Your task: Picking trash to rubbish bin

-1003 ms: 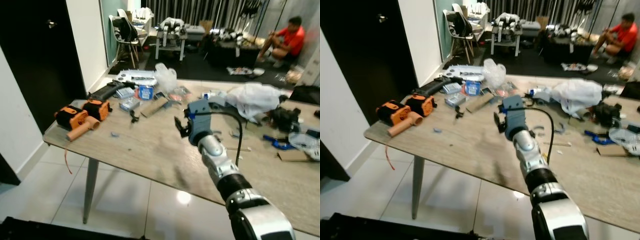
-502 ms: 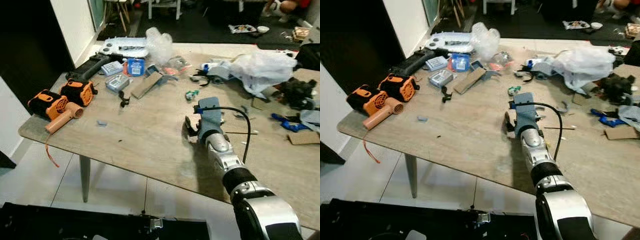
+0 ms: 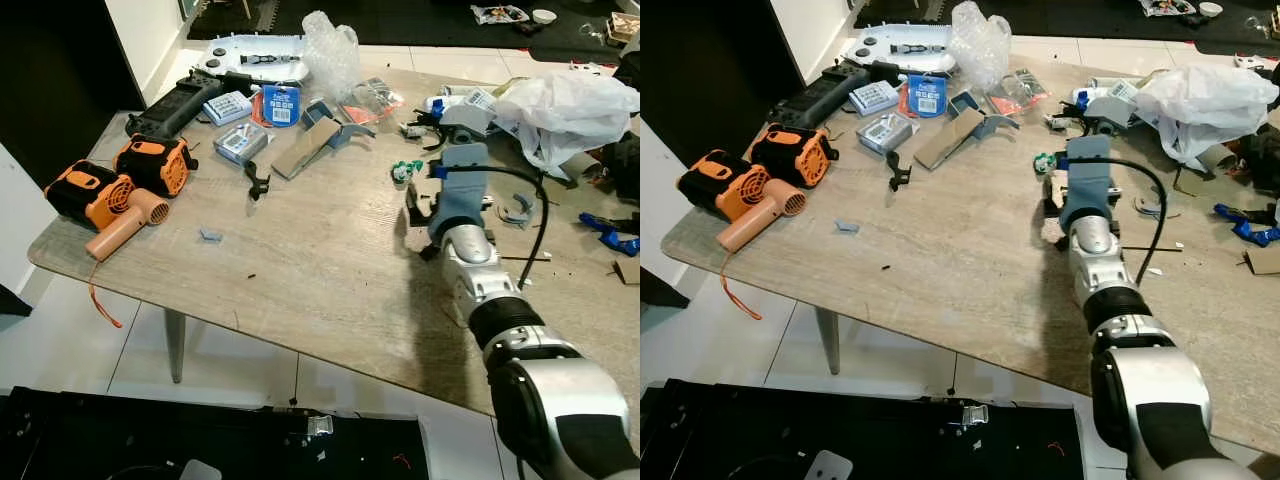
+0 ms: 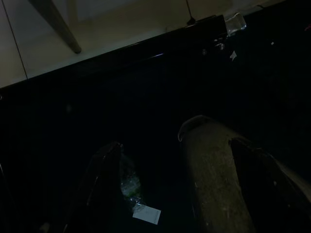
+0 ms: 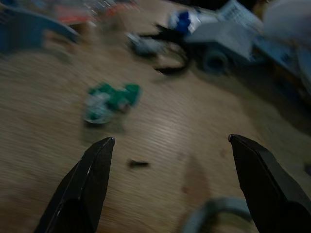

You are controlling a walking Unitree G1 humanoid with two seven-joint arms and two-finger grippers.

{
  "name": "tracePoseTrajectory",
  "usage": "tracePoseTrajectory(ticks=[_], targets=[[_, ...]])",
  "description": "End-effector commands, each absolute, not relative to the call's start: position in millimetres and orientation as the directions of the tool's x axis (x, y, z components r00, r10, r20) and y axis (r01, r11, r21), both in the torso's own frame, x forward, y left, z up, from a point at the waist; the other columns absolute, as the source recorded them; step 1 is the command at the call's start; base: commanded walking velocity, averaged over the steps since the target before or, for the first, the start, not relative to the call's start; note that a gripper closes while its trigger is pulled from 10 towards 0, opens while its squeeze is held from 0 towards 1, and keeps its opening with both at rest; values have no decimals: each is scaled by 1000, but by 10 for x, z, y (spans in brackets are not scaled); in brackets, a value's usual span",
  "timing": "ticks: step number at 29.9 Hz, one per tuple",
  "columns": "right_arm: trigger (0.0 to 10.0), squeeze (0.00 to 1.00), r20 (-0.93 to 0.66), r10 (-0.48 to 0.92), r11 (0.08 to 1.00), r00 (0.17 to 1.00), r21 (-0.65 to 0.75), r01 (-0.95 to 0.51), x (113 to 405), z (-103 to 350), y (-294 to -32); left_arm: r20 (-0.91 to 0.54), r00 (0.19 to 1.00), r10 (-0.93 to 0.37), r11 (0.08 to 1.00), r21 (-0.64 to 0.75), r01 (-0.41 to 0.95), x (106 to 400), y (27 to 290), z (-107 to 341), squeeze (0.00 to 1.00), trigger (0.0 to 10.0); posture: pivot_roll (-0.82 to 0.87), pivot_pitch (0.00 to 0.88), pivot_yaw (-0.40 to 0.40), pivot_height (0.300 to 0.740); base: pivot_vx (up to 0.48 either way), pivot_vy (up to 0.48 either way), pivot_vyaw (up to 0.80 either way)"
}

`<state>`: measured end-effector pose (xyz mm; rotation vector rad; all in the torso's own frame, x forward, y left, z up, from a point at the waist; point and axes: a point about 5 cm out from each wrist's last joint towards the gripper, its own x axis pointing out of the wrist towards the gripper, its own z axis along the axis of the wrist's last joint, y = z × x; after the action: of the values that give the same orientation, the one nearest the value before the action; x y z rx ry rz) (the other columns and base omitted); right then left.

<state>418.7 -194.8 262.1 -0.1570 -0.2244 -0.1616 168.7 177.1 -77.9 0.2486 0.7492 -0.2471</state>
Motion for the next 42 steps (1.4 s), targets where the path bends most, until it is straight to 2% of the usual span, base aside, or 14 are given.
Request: tracePoseTrajectory(ticks=[1,7,15,25,30,31,42], targets=[[10000,0,140,-190,971,972,-119,207,4177,2460,-2064,-956,267,-121,935,-19,355,334,1835,-1211,0,10000,50,474,28,740,0,0,0],[10000,0,-29,-197,980,980,-27,196,4168,2218,-2083,-950,283,-133,932,-23,362,426,1805,-1206,0,10000,45,461,32,740,0,0,0],[10000,0,-123,-187,976,975,86,198,4167,2128,-2057,-949,288,-131,931,-17,365,487,1814,-1201,0,10000,39,438,33,740,0,0,0],[10000,0,-212,-78,990,974,95,100,4176,2064,-1911,-946,305,-110,938,3,348,644,1845,-1185,0,10000,23,367,15,740,0,0,0],[10000,0,-265,-49,997,963,52,65,4146,1929,-1880,-944,315,-102,941,11,337,732,1850,-1174,0,10000,4,317,5,740,0,0,0],[118,0,-272,-49,997,961,42,63,4138,1902,-1883,-943,317,-101,942,12,335,757,1847,-1172,0,10000,-3,297,4,740,0,0,0],[0,0,-293,-52,997,955,41,67,4130,1882,-1902,-936,340,-88,956,16,293,923,1829,-1147,0,10000,-16,220,-3,740,0,0,0]])
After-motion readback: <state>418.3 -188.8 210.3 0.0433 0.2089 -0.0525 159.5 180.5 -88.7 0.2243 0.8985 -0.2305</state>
